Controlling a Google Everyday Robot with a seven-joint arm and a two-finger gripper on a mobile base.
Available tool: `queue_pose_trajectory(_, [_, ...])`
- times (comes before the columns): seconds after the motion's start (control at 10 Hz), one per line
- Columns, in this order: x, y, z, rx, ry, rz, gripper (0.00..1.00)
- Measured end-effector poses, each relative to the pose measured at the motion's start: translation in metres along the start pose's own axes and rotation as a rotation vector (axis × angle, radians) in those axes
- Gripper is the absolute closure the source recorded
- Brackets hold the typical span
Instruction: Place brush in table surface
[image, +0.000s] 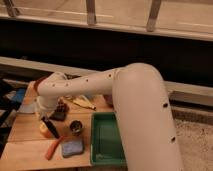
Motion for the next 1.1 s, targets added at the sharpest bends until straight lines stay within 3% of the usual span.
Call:
queue_pose_trajectory(0.4, [0.025, -0.062, 0.012, 0.045, 0.064, 0.180, 1.00])
queue_pose_trajectory(0.7, [0.048, -0.092, 0.010, 0.064, 0.054, 0.326, 1.00])
queue_pose_trajectory(1.0, [0.064, -0.106, -0.001, 0.075, 0.025, 0.407, 0.99])
queue_pose_trajectory(1.1, [0.066, -0.107, 0.000, 0.070, 0.018, 0.428, 0.93])
